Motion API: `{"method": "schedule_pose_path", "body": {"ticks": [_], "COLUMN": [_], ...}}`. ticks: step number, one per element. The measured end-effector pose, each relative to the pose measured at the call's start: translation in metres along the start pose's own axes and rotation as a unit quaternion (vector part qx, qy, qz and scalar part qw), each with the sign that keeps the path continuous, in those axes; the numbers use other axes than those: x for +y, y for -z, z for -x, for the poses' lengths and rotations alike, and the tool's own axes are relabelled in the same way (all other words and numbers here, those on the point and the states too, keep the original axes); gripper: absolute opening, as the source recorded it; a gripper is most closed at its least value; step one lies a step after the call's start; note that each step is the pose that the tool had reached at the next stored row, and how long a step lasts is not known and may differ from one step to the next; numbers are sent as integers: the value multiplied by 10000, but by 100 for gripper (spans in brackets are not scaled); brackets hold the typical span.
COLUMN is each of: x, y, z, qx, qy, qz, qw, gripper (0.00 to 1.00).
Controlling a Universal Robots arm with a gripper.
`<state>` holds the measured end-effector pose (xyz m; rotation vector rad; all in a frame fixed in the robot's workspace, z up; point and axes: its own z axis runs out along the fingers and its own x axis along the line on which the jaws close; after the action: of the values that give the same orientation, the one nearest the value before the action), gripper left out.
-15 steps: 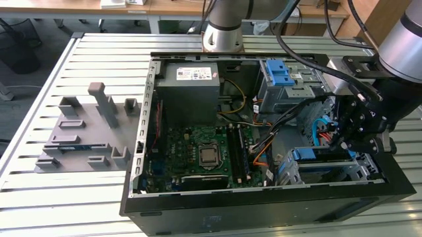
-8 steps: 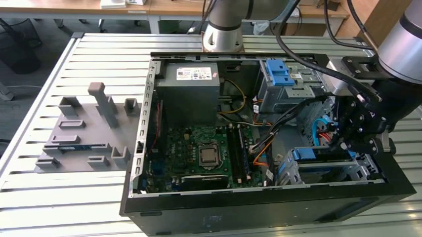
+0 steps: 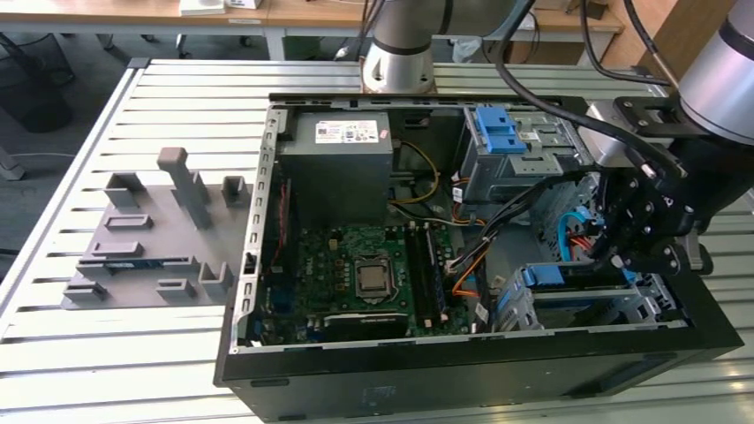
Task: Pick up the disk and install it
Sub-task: 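Insert the first disk wire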
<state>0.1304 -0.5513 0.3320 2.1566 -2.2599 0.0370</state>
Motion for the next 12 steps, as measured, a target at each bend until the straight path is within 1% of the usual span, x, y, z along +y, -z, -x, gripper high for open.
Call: {"method": "schedule_pose_path", "body": {"ticks": [5,8,9,10,11,12], "x": [0,0,0,0,0,-1], "y": [77,80,81,83,83,83], "z": [-2,-2,-2,-3,-2,-3], "qx": [0,-2,-2,0,0,0], "qy": [0,0,0,0,0,0], "qz": [0,0,0,0,0,0], "qw": [10000,10000,10000,10000,10000,10000], "gripper": [24,24,22,16,16,11]}}
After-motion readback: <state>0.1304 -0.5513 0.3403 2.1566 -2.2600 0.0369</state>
